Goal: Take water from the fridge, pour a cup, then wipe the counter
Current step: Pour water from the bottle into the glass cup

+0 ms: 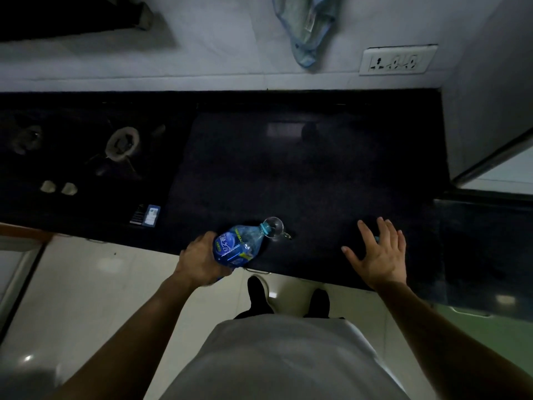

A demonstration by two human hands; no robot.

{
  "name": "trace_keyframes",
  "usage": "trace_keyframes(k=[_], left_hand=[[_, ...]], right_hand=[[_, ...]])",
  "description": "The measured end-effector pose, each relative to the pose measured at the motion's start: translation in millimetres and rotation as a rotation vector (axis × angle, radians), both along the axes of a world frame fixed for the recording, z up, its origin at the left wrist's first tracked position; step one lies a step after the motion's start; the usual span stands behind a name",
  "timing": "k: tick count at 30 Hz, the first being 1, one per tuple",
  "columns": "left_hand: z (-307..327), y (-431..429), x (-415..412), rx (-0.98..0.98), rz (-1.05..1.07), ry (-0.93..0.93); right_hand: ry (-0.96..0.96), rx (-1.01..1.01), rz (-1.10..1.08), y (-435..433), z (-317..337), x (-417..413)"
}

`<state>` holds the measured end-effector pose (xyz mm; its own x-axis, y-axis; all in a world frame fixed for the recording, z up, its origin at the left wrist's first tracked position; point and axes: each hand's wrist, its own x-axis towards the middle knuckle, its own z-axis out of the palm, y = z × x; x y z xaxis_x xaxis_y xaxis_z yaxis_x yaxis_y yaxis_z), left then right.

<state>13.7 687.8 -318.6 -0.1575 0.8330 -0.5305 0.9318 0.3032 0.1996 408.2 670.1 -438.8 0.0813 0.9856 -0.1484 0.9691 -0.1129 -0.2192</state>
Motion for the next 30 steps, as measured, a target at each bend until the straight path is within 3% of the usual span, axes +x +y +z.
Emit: trace_keyframes(k=[30], left_hand=[[2.7, 2.2, -4.5, -0.060, -0.009, -0.004]], right_hand=[[0.001, 0.008, -0.003, 0.2, 0.9, -0.9]])
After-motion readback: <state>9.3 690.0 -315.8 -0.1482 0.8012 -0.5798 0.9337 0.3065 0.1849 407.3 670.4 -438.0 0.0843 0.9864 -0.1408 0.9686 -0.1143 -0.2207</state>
